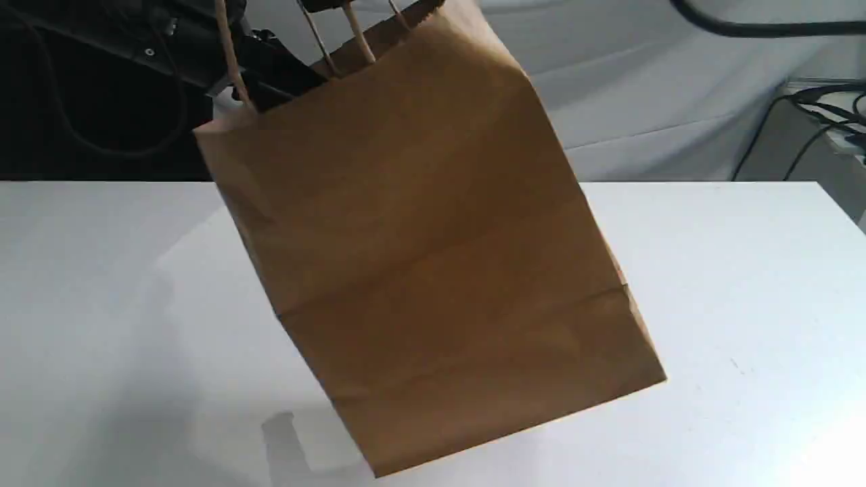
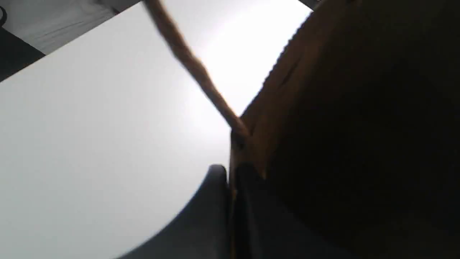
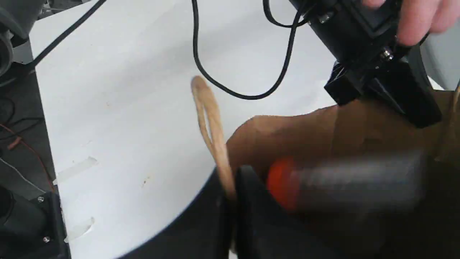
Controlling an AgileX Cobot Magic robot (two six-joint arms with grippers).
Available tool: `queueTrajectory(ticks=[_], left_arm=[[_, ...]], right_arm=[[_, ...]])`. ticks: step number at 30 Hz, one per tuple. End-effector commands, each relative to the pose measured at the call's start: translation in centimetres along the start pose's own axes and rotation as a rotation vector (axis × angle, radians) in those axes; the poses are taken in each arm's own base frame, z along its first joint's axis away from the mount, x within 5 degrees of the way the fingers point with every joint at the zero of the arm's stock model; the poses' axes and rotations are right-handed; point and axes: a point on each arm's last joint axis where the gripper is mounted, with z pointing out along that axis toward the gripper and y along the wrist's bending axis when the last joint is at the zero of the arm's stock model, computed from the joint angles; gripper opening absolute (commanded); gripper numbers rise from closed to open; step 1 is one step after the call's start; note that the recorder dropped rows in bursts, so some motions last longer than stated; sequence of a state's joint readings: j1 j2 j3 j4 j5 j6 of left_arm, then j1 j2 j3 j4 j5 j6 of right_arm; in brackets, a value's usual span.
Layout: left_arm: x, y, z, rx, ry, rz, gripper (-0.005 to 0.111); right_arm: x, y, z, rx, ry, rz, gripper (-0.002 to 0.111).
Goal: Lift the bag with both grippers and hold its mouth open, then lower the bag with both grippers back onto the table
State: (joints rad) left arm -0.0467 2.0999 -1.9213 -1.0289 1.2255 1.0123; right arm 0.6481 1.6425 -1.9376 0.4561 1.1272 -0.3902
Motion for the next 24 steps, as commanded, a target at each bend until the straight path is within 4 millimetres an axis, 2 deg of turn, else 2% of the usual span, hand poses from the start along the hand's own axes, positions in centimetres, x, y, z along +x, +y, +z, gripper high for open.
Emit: queueTrajectory(ticks=[1, 7, 12, 18, 21, 24], left_arm=[[-0.2, -0.2, 0.1, 0.002, -0.009, -0.006, 0.0], [-0.3, -0.3, 0.0, 0.001, -0.011, -0.001, 0.0], [-1.2, -1.7, -1.5, -0.039, 0.002, 0.099, 0.0], [-2.1, -3.2, -3.0, -0.075, 0.003, 0.152, 0.0], [-2.2, -3.3, -3.1, -0.073, -0.001, 0.151, 0.0], [-2.2, -3.5, -2.9, -0.065, -0.005, 0.149, 0.0]], right_arm=[[-0.3, 0.2, -0.4, -0.006, -0.029, 0.003, 0.0], [-0.3, 0.1, -0.4, 0.009, -0.019, -0.039, 0.0], [0.6, 0.2, -0.2, -0.008, 0.039, -0.094, 0.0], [1.3, -0.2, -0.2, 0.106, -0.086, -0.102, 0.0], [2.4, 0.2, -0.5, 0.135, -0.138, -0.097, 0.0], [4.3, 0.2, -0.1, 0.152, -0.132, -0.073, 0.0]])
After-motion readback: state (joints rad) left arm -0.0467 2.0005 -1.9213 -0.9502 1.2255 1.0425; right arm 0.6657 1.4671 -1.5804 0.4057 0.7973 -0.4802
